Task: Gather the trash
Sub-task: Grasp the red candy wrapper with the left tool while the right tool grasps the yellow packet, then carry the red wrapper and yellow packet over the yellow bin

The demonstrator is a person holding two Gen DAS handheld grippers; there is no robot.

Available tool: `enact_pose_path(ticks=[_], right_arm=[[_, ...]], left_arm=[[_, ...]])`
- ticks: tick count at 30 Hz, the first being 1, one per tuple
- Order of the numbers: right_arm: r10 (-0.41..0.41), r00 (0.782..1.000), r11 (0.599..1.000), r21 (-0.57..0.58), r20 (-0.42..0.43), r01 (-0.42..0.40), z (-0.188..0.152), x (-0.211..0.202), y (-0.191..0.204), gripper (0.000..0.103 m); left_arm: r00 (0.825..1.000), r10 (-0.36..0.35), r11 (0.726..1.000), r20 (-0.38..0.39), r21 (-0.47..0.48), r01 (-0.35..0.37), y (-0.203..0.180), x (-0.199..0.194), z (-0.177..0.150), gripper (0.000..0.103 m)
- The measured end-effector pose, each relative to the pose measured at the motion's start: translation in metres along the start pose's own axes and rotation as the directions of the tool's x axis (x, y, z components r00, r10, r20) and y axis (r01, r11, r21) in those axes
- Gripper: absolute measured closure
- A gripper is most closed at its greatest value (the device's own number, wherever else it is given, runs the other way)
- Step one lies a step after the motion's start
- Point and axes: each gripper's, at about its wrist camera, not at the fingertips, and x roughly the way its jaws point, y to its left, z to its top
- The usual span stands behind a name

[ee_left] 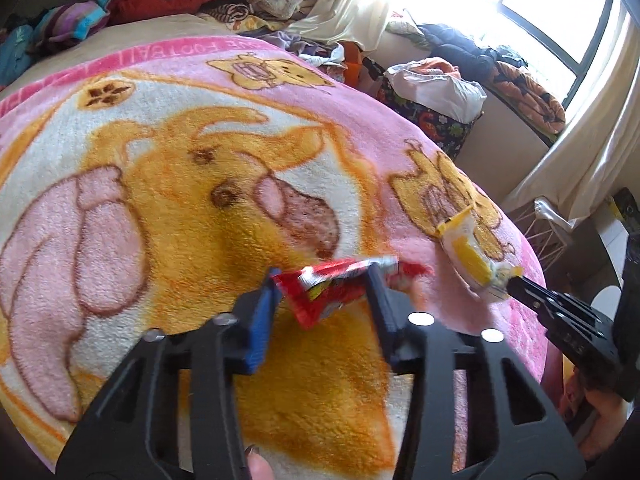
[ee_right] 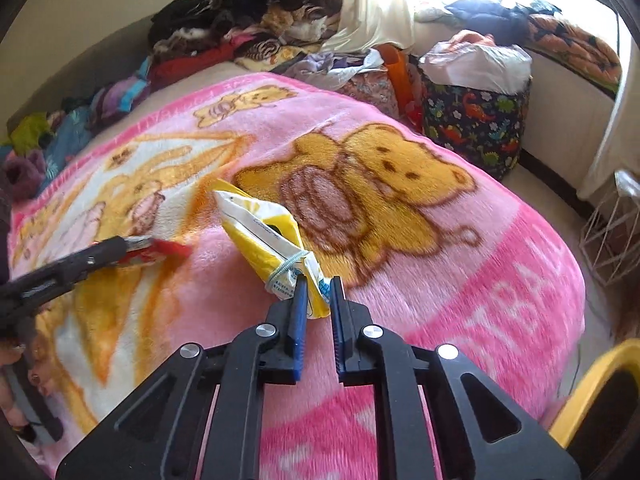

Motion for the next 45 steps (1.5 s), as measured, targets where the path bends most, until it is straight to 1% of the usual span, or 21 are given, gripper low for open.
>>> enact_pose_path(ticks=[3,4,7,11,15,16,18,21,26,29,32,35,39,40,41,42,43,44,45], right_arm=[[0.010,0.999,0.999,0.047,0.031,-0.012,-0.009,-0.022,-0.009,0.097],[0.014,0.999,0.998,0.056,0.042,-0.016,-0.011,-0.029,-0.011,0.100],[0.011,0.997,0.997,0.081,0.081,-0.017,-0.017,-0.054,-0.018,0.101],[-0.007,0.992,0.992,0.124,0.126,-0.009,-0.028,-0.087,-0.032,0.102],[-0.040,0.983,0.983,0.184,0.178,0.007,-0.040,-0.124,-0.055,0.102],[-0.048,0.981,0.981,0.195,0.186,0.011,-0.042,-0.130,-0.059,0.102],[-0.070,0.976,0.976,0.218,0.204,0.024,-0.048,-0.146,-0.070,0.102],[-0.109,0.968,0.962,0.268,0.227,0.046,-0.059,-0.171,-0.091,0.102],[-0.172,0.952,0.939,0.333,0.253,0.081,-0.078,-0.203,-0.120,0.102],[-0.216,0.943,0.919,0.379,0.254,0.108,-0.091,-0.219,-0.140,0.102],[-0.241,0.941,0.904,0.409,0.239,0.128,-0.101,-0.226,-0.153,0.102],[-0.293,0.932,0.889,0.420,0.215,0.183,-0.113,-0.232,-0.161,0.102],[-0.308,0.928,0.878,0.438,0.211,0.192,-0.125,-0.241,-0.166,0.102],[-0.309,0.928,0.877,0.440,0.209,0.193,-0.127,-0.243,-0.167,0.102],[-0.313,0.927,0.876,0.440,0.206,0.198,-0.129,-0.245,-0.167,0.101],[-0.319,0.926,0.875,0.439,0.203,0.205,-0.130,-0.247,-0.167,0.095],[-0.321,0.925,0.874,0.440,0.203,0.206,-0.132,-0.249,-0.168,0.083],[-0.325,0.924,0.872,0.444,0.204,0.208,-0.135,-0.251,-0.169,0.076],[-0.330,0.922,0.868,0.449,0.204,0.212,-0.137,-0.253,-0.169,0.065]], left_arm=[[1.000,-0.016,0.999,-0.006,0.028,0.016,-0.014,-0.002,-0.002,0.092],[1.000,-0.022,0.999,-0.004,0.041,0.022,-0.020,-0.003,-0.002,0.093],[0.998,-0.059,0.995,0.000,0.077,0.059,-0.042,-0.008,-0.003,0.096],[0.994,-0.111,0.985,0.000,0.132,0.110,-0.076,-0.016,-0.007,0.097],[0.985,-0.171,0.963,-0.013,0.210,0.169,-0.118,-0.024,-0.016,0.097],[0.981,-0.191,0.953,-0.020,0.234,0.191,-0.133,-0.027,-0.020,0.097],[0.976,-0.215,0.940,-0.030,0.264,0.215,-0.150,-0.030,-0.026,0.097],[0.964,-0.260,0.910,-0.048,0.320,0.262,-0.183,-0.038,-0.038,0.097],[0.945,-0.317,0.865,-0.085,0.383,0.324,-0.221,-0.046,-0.056,0.097],[0.935,-0.338,0.837,-0.106,0.420,0.350,-0.241,-0.050,-0.068,0.097],[0.927,-0.353,0.811,-0.129,0.451,0.372,-0.261,-0.052,-0.080,0.097],[0.922,-0.357,0.787,-0.153,0.483,0.385,-0.277,-0.051,-0.092,0.097],[0.913,-0.358,0.758,-0.193,0.510,0.405,-0.293,-0.047,-0.108,0.097],[0.909,-0.358,0.747,-0.214,0.518,0.417,-0.297,-0.045,-0.114,0.097],[0.905,-0.361,0.739,-0.226,0.522,0.426,-0.299,-0.045,-0.117,0.097],[0.903,-0.361,0.728,-0.234,0.534,0.429,-0.303,-0.045,-0.122,0.097],[0.900,-0.361,0.718,-0.244,0.543,0.435,-0.306,-0.045,-0.126,0.097],[0.897,-0.363,0.712,-0.252,0.547,0.442,-0.309,-0.046,-0.129,0.094],[0.892,-0.367,0.702,-0.262,0.551,0.451,-0.311,-0.046,-0.133,0.087]])
